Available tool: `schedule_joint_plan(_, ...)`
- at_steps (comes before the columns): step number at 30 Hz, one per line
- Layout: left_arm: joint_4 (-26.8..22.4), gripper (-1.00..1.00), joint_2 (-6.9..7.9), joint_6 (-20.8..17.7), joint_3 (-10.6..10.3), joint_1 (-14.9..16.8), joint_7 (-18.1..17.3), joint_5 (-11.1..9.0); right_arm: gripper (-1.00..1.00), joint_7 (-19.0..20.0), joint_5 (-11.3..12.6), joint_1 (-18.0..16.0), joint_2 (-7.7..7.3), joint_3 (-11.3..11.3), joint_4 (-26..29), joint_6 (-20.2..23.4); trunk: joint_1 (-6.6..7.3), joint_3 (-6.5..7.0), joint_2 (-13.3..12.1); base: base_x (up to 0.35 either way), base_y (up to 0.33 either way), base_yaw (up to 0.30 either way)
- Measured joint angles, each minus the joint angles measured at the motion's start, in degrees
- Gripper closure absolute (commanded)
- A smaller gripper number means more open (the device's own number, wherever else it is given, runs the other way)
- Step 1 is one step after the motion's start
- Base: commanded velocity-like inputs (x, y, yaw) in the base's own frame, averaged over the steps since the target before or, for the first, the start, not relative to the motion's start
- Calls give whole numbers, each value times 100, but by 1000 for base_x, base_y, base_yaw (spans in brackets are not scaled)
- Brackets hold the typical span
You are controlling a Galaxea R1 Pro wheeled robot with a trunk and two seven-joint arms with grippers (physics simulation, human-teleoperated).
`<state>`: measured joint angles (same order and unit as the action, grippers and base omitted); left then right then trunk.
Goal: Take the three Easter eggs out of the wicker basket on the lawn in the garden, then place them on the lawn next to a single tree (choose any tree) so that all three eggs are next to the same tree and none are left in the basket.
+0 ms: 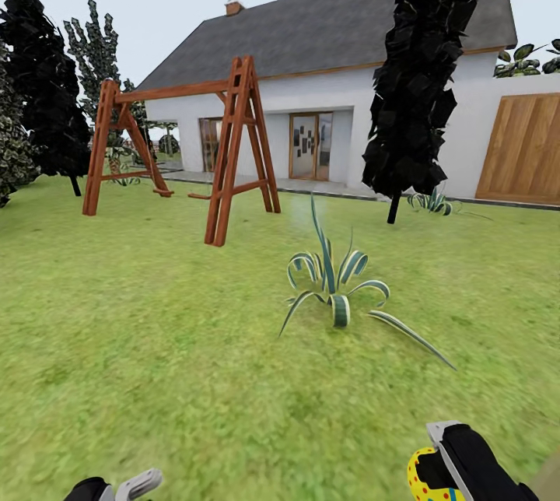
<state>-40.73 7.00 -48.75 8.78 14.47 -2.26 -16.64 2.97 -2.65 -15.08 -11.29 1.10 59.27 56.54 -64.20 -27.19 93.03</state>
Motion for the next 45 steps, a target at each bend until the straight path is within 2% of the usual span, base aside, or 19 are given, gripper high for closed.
schedule_joint_plan(2, 0, -100, 2, 0, 7, 0, -3, 2, 100, -4, 8, 0, 0, -1, 0, -1, 0, 0, 0, 0, 0, 0)
schedule_joint_plan(18, 0, -100, -4, 0, 9, 0, 3, -6, 100, 1, -2, 0, 18, 2, -17, -19, -351, -287, 641, 0, 0, 0)
schedule_joint_plan(22, 0, -100, -1, 2, 6, 0, -2, -9, 100, 1, -3, 0, 18, 2, -17, -19, -351, -287, 642, 50, 0, 0)
schedule_joint_plan(40, 86, -100, -12, 8, 10, 0, -5, -13, 100, 1, -11, 0, 9, 1, -9, -2, -348, -287, 642, 330, 21, 0)
schedule_joint_plan(45, 88, -100, -16, 8, 2, 0, -3, -7, 100, 1, -10, 0, 9, 1, -9, -2, -373, -305, 681, 106, 0, 0)
